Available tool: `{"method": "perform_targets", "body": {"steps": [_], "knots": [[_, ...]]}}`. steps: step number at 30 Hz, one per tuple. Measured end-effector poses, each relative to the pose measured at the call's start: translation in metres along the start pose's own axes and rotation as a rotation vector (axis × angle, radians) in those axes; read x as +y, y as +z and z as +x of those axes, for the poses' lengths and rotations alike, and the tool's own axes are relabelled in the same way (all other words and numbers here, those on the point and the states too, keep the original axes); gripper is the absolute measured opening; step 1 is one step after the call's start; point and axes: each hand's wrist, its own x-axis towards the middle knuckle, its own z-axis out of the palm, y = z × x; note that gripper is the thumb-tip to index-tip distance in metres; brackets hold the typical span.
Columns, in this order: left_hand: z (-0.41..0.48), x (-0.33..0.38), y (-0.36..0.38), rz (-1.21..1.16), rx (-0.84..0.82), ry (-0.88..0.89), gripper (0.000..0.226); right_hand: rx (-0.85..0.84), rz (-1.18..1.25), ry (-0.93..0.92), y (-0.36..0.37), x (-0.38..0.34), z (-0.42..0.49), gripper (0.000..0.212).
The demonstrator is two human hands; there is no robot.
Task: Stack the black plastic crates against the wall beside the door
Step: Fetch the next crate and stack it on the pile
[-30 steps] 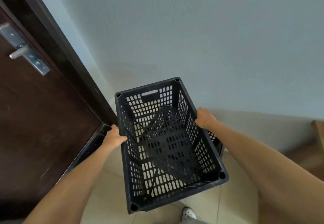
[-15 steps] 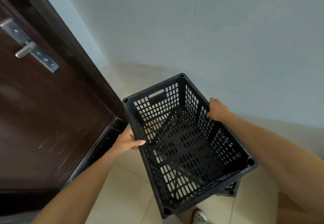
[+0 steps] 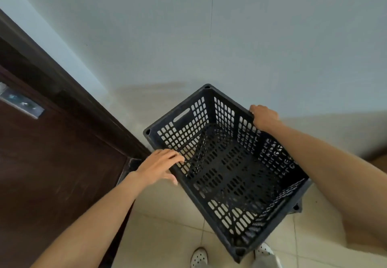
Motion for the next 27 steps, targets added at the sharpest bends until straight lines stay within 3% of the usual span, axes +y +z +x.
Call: {"method": "perform_targets", "body": {"steps": [2,7,13,15,19,21,24,27], "knots": [[0.003,-0.007,0.012,-0.001,-0.077,0.117,0.081,0.029,-0.031,0.059,0.003,-0.003,-0.008,0.036],[0.001,-0.021,0.039,0.194,0.032,0.29,0.084,0.104,-0.077,0.115,0.017,-0.025,-0.037,0.047],[-0.003,-0.027,0.048,0.259,0.294,0.466,0.055,0.193,-0.032,0.075,0.056,-0.046,-0.109,0.067],[0.002,-0.026,0.044,0.274,0.332,0.491,0.05,0.15,0.02,0.061,0.068,-0.056,-0.133,0.062],[0.019,-0.02,0.02,0.381,0.444,0.547,0.033,-0.285,0.135,-0.082,0.075,-0.084,-0.177,0.058],[0.025,-0.016,0.007,0.383,0.45,0.544,0.03,-0.387,0.156,-0.134,0.076,-0.103,-0.197,0.06],[0.031,-0.009,-0.004,0.382,0.453,0.548,0.032,-0.356,0.398,-0.086,0.078,-0.134,-0.219,0.072],[0.027,0.0,0.0,0.403,0.423,0.563,0.035,-0.272,0.342,-0.058,0.089,-0.149,-0.244,0.068]]}}
